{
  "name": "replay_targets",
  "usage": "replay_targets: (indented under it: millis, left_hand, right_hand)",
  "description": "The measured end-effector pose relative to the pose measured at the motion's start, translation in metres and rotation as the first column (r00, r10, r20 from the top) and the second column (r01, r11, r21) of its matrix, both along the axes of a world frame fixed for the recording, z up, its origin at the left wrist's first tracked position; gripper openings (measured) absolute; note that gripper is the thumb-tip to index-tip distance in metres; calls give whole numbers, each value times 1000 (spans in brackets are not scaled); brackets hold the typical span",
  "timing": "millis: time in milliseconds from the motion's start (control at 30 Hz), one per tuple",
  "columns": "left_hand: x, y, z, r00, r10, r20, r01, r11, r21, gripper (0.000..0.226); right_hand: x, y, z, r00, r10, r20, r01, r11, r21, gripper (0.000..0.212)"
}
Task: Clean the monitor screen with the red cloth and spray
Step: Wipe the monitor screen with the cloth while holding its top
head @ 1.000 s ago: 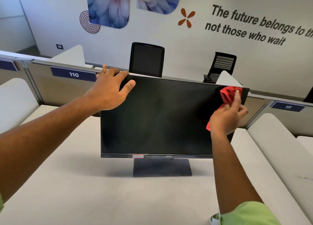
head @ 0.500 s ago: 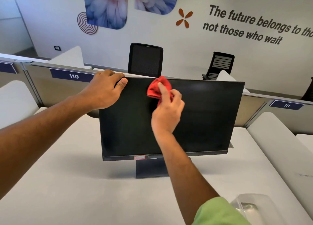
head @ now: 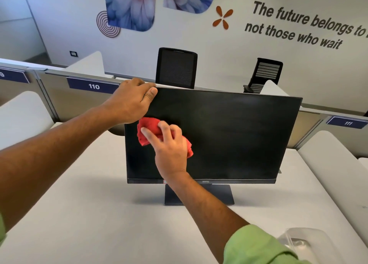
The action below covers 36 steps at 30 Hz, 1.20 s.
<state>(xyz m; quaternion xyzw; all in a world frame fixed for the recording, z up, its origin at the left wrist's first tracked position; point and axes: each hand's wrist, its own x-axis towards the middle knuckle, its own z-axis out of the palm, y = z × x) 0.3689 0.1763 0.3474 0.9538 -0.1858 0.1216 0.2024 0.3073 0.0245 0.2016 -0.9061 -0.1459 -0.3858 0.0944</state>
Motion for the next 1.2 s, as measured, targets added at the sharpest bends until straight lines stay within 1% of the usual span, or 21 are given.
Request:
replay_targets:
  millis: [100,167,267,333,367,433,467,500,533,600,667,700,733,900,967,1033,1200]
  left_hand:
    - [1,3,1,1000,-15,5,15,1000,-15,53]
    - [2,5,3,1000,-24,5,24,1000,-17,51]
    - [2,6,6,999,-33,-5,33,999,-6,51]
    - [0,5,9,999,-35,-18,35,999,4,52]
    - [-2,5,10,999,-35,-23,35,999,4,53]
    - [-4,3,13,999,-40,-33,39,999,-7,54]
    - [-5,2,14,999,-44,-31,44,999,-10,56]
    - [-5,1,16,999,-50,-22,50,999,-10,57]
    - [-4,0,18,999,-49,-11,49,999,-18,58]
    - [-4,1,21,999,-29,-35,27,998,-59,60]
    - [-3,4,25,995,-7,-99,-2,995,-95,67]
    - [-3,4,27,991,2,-137,-16,994,-104,71]
    - [-3,5,29,985,5,-172,-25,993,-116,75]
    - [-3,6,38,954,-62,-295,-16,967,-253,90]
    - [-1,8,39,936,-106,-336,-5,950,-313,85]
    - [1,10,39,921,-123,-370,-9,942,-335,82]
    - [0,15,38,919,-83,-385,-53,943,-329,86]
  right_hand:
    - [-10,-2,-30,996,88,-12,-88,992,-94,40]
    - [-17,-6,-55,988,149,-41,-154,968,-197,44]
    - [-34,-18,-86,959,186,-216,-254,899,-355,60]
    - [-44,-22,-93,936,172,-307,-288,877,-386,66]
    - [-45,-22,-91,930,178,-321,-300,874,-383,63]
    - [-40,-21,-74,933,219,-287,-311,890,-334,51]
    - [-35,-20,-60,945,231,-230,-290,919,-269,46]
    - [-28,-21,-42,966,220,-137,-243,955,-173,45]
    - [-19,-24,-22,983,180,-32,-182,981,-63,47]
    - [2,-33,19,992,24,120,-39,992,124,52]
    - [22,-40,50,977,-133,167,91,967,237,56]
    - [29,-39,58,971,-182,154,137,954,267,59]
    - [35,-37,62,971,-198,133,155,948,277,62]
    - [41,1,49,991,-68,117,46,982,185,66]
    - [41,19,48,993,-24,113,4,985,174,67]
    - [40,33,44,995,38,91,-47,993,106,67]
    - [23,41,6,983,181,9,-178,974,-142,47]
